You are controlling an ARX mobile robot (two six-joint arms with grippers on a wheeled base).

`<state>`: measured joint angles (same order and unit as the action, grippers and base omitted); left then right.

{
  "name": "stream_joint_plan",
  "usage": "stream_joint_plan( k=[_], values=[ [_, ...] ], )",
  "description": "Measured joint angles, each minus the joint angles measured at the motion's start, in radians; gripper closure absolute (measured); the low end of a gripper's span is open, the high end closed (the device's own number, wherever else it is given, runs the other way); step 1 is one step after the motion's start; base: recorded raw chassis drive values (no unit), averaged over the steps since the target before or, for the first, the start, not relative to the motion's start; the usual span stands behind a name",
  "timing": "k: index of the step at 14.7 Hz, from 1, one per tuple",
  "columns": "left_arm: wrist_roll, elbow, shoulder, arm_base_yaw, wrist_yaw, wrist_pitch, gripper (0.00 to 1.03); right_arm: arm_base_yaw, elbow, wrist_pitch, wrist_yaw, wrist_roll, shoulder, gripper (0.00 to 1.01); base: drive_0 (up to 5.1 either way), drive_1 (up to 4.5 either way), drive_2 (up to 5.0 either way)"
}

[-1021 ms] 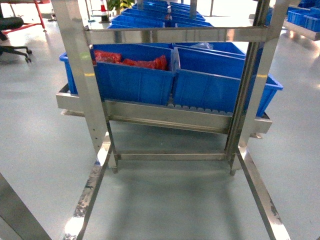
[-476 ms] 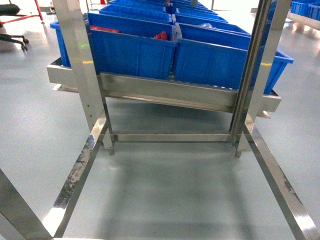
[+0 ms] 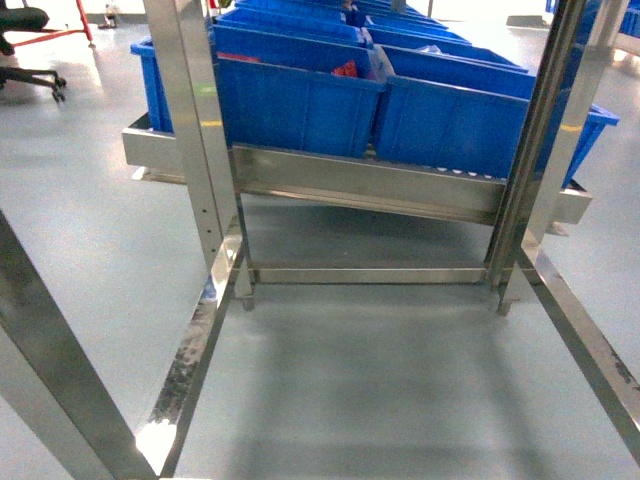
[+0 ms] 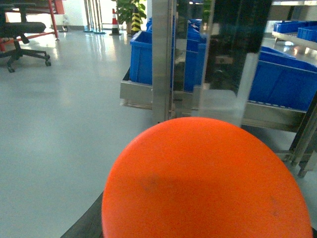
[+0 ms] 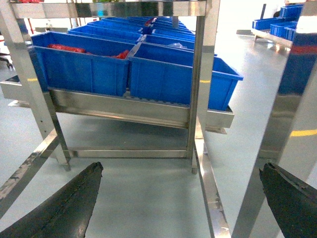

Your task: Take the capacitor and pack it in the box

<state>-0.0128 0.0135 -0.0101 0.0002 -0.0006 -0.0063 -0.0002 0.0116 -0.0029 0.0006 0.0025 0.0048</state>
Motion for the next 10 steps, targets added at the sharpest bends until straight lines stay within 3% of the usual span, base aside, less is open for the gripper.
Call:
stream_joint_plan(
  k=[10],
  values=[
    [0.001,0.000,0.000,0.000,-0.001,0.000,0.59,0.000,0.000,0.001,-0.001,0.000,0.000,0.03,-5.0,2.48,2.5]
  ],
)
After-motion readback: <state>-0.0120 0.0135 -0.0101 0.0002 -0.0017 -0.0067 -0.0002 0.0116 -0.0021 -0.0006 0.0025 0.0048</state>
